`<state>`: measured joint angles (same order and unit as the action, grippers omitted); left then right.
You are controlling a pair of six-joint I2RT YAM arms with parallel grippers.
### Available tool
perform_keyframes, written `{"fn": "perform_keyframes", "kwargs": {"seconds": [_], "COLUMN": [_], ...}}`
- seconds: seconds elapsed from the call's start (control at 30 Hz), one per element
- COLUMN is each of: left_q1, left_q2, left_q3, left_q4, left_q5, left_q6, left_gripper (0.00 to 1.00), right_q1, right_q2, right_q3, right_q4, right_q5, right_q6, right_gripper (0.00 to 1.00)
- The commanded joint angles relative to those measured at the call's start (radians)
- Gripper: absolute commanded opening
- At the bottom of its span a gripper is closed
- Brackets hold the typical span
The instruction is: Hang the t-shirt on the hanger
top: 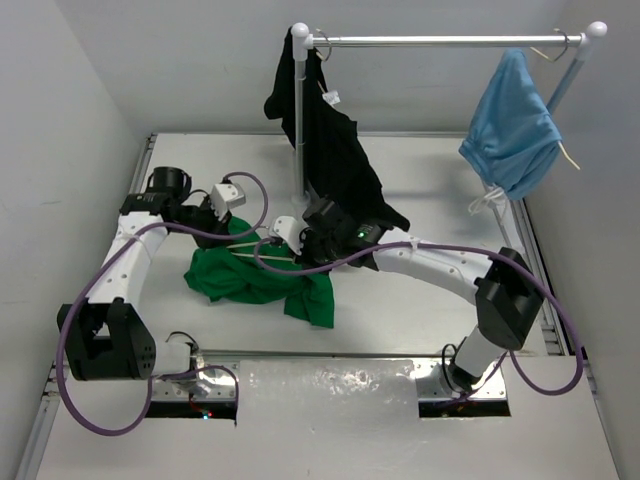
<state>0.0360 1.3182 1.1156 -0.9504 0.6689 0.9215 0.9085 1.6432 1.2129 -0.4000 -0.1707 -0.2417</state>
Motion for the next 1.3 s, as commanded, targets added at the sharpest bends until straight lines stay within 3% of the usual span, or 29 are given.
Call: {"fn": "perform_keyframes", "kwargs": {"seconds": [0.0,0.27,0.43,0.53,0.77,0.93,1.0,1.03,1.13,1.23,1.27], "left_q1": [-0.021,-0.021,-0.025,-0.057,-0.111,-0.116,-0.116,-0.116,-0.114,-0.105,-0.102], "left_q2": [-0.036,-0.040,-0.042,-0.045,-0.045,-0.040,-0.043,-0.045,-0.057,-0.068,-0.070], "left_q3": [0.035,0.038,0.110,0.164,0.182,0.133,0.118,0.115,0.116,0.141,0.160], "left_q4": [-0.074,-0.074,-0.096,-0.197,-0.272,-0.255,-0.260,-0.266,-0.261,-0.234,-0.225], "left_q5": [0.081,0.081,0.213,0.288,0.339,0.295,0.261,0.252,0.184,0.109,0.088], "left_q6": [0.074,0.091,0.126,0.220,0.263,0.260,0.260,0.263,0.238,0.176,0.156], "left_gripper": [0.00,0.00,0.00,0.00,0.00,0.00,0.09,0.21,0.44,0.50,0.58], "right_q1": [0.004,0.012,0.067,0.067,0.066,0.066,0.064,0.061,0.059,0.059,0.059], "right_q2": [0.017,0.007,0.061,0.058,0.050,0.055,0.073,0.084,0.131,0.165,0.173], "right_q3": [0.037,0.043,0.022,0.002,-0.038,-0.107,-0.151,-0.162,-0.188,-0.220,-0.223], "right_q4": [0.032,-0.002,0.107,0.197,0.376,0.498,0.575,0.598,0.676,0.771,0.805], "right_q5": [0.045,0.082,0.018,-0.072,-0.087,-0.038,-0.003,-0.001,0.011,0.001,-0.006], "right_q6": [-0.019,-0.073,-0.166,-0.163,-0.139,-0.084,-0.068,-0.051,-0.021,0.004,0.010], "right_gripper": [0.00,0.00,0.00,0.00,0.00,0.00,0.00,0.00,0.00,0.00,0.00]}}
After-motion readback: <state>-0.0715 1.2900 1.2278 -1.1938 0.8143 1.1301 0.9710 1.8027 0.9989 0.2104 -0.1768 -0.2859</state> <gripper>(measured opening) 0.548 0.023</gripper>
